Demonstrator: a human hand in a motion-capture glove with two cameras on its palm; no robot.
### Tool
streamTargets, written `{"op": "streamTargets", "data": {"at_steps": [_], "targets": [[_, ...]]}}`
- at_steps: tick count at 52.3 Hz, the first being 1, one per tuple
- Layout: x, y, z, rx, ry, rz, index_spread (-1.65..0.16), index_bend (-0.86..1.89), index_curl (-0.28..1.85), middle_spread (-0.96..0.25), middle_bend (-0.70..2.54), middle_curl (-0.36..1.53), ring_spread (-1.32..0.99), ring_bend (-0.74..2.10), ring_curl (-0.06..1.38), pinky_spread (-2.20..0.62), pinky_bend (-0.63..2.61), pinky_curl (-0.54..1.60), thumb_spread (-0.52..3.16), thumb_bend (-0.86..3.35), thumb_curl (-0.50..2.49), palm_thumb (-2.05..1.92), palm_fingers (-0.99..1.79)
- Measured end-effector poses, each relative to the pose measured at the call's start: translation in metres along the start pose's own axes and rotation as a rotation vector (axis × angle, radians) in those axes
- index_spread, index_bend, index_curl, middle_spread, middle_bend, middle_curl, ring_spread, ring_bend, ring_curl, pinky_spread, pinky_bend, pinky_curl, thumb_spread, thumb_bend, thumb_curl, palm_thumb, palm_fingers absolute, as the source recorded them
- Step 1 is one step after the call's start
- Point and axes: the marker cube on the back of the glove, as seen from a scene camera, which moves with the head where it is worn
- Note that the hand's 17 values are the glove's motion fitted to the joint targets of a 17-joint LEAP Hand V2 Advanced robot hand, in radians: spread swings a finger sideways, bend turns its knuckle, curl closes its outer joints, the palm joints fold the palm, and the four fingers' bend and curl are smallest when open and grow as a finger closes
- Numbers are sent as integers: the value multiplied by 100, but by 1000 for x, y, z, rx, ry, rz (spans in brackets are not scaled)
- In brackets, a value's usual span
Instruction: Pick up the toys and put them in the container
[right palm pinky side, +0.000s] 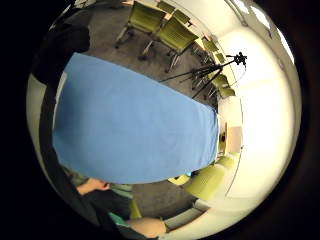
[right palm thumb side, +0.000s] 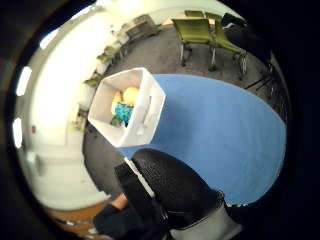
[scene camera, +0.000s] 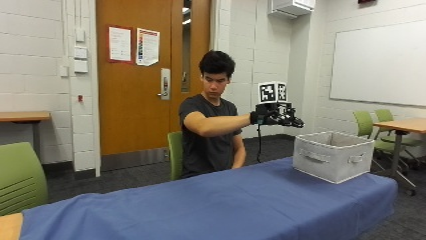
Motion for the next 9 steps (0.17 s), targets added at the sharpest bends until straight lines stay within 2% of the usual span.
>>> {"op": "streamTargets", "data": {"at_steps": [9], "targets": [[20, 8, 10, -10, -24, 19, -29, 20, 62, -10, 45, 39, -33, 60, 21, -16, 77, 32, 96, -11, 12, -16, 5]]}}
